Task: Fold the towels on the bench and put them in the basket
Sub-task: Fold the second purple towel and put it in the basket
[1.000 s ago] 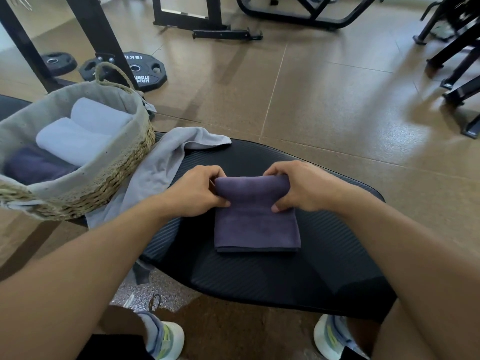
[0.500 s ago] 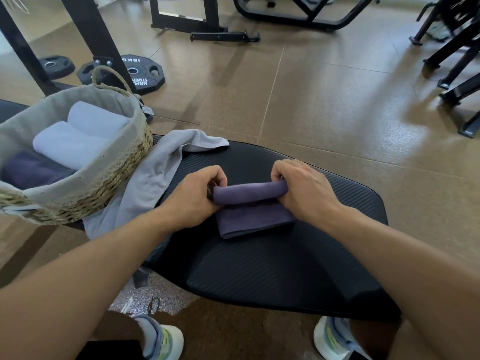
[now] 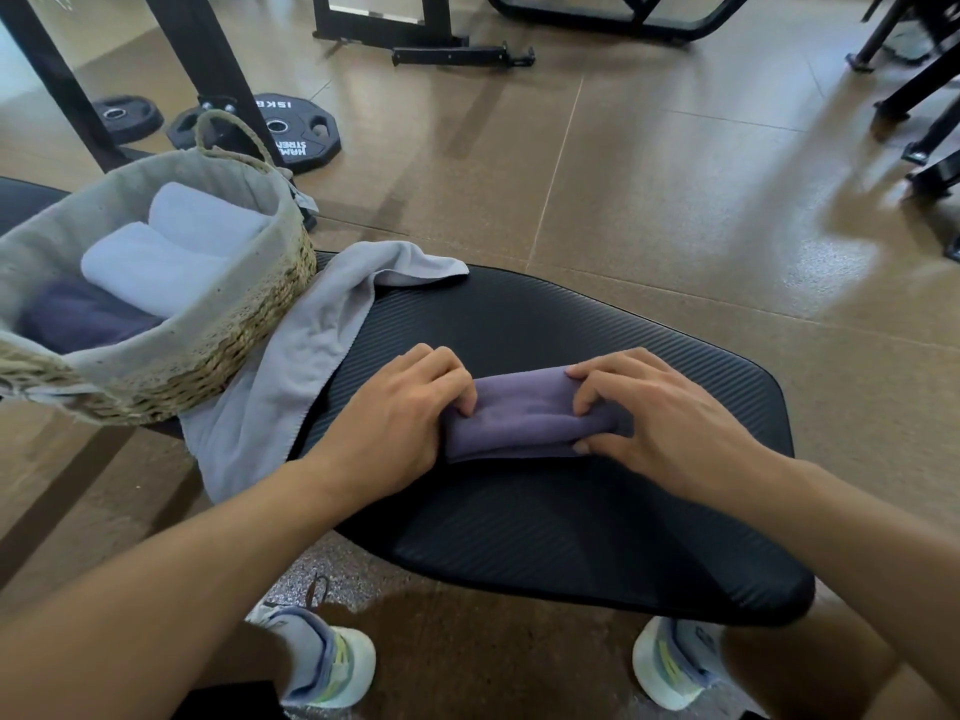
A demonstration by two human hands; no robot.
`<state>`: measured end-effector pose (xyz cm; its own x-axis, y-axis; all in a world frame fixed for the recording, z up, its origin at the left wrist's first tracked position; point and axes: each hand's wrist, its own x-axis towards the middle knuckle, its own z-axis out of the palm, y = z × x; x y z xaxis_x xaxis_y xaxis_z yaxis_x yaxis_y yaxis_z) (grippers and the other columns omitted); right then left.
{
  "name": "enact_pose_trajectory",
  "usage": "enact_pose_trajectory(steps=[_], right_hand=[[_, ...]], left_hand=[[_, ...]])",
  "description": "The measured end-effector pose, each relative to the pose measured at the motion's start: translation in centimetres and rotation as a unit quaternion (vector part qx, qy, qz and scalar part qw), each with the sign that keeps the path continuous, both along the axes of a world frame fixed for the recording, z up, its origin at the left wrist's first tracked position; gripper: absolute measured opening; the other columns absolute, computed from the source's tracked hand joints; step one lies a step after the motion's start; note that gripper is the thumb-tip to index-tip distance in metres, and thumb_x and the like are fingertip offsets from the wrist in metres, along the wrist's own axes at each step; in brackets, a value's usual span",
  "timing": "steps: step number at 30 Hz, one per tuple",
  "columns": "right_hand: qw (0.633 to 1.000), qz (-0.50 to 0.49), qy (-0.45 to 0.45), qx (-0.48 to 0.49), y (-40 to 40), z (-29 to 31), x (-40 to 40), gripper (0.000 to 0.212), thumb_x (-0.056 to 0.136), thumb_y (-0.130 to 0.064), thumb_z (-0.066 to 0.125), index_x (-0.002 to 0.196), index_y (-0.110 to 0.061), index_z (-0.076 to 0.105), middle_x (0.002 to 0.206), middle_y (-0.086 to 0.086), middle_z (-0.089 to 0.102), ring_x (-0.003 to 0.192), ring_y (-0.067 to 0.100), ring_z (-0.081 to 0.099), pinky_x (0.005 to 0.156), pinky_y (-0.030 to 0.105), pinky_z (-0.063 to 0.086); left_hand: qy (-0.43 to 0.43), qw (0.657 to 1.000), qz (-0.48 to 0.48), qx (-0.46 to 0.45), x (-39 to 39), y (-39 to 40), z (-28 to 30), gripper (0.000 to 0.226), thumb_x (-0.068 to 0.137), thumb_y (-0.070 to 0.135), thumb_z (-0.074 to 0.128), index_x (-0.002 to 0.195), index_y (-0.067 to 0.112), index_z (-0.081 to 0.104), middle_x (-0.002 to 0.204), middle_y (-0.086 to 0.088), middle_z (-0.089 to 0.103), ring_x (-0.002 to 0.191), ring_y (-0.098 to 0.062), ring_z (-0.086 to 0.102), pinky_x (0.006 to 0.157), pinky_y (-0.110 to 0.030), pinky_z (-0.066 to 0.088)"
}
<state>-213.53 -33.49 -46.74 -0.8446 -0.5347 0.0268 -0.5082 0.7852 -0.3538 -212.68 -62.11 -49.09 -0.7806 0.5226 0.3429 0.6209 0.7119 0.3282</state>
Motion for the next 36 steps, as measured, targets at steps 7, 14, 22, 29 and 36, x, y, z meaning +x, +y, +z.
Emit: enact_pose_trajectory(steps=[7,14,22,29,36], right_hand=[[0.996,-0.057,-0.060,-0.042,-0.3,0.3,0.0,0.030,0.078,-0.067,0.062,0.086,-0.040,0.072,0.134,-0.021,0.055,0.128,0.003,0.041,0.109,0.030,0.036],[0.982,-0.114,-0.147,-0.015,-0.5,0.4,-0.8,0.072,0.075,-0.053,0.082,0.136,-0.036,0.048,0.115,-0.021,0.047,0.115,0.002,0.040,0.095,0.021,0.031],[0.981,-0.111,-0.159,-0.002,-0.9,0.1,-1.7,0.050,0.075,-0.060,0.079,0.115,-0.034,0.066,0.106,-0.014,0.065,0.098,0.008,0.057,0.083,0.026,0.044],[0.975,-0.124,-0.178,-0.053,-1.2,0.2,-1.7,0.022,0.084,-0.048,0.076,0.096,-0.036,0.062,0.087,-0.016,0.066,0.079,-0.002,0.058,0.066,0.019,0.039],[0.895,-0.190,-0.261,-0.308,-1.7,0.7,-1.5,0.036,0.080,-0.010,0.083,0.101,-0.022,0.055,0.090,0.001,0.070,0.079,0.008,0.062,0.075,0.031,0.053]], left_hand=[[-0.100,0.985,0.080,0.112,0.9,0.3,-0.3,0.018,0.092,0.042,0.059,0.094,0.024,0.064,0.098,0.014,0.059,0.096,-0.012,0.055,0.091,-0.026,0.043],[-0.171,0.978,0.105,0.051,-0.3,0.0,-0.5,0.064,0.076,0.073,0.055,0.122,0.030,0.066,0.114,0.018,0.063,0.109,-0.007,0.056,0.102,-0.031,0.044],[-0.254,0.957,0.131,0.037,-1.2,0.2,0.0,0.036,0.080,0.058,0.073,0.105,0.032,0.068,0.099,0.015,0.068,0.095,-0.007,0.061,0.090,-0.036,0.050],[-0.237,0.955,0.168,0.063,-1.1,0.5,0.2,0.022,0.080,0.051,0.076,0.090,0.032,0.070,0.079,0.016,0.071,0.077,-0.001,0.064,0.076,-0.033,0.052],[-0.258,0.960,0.106,0.031,-0.2,0.7,1.0,0.043,0.071,0.074,0.057,0.085,0.034,0.063,0.078,0.014,0.065,0.076,-0.002,0.058,0.073,-0.034,0.050]])
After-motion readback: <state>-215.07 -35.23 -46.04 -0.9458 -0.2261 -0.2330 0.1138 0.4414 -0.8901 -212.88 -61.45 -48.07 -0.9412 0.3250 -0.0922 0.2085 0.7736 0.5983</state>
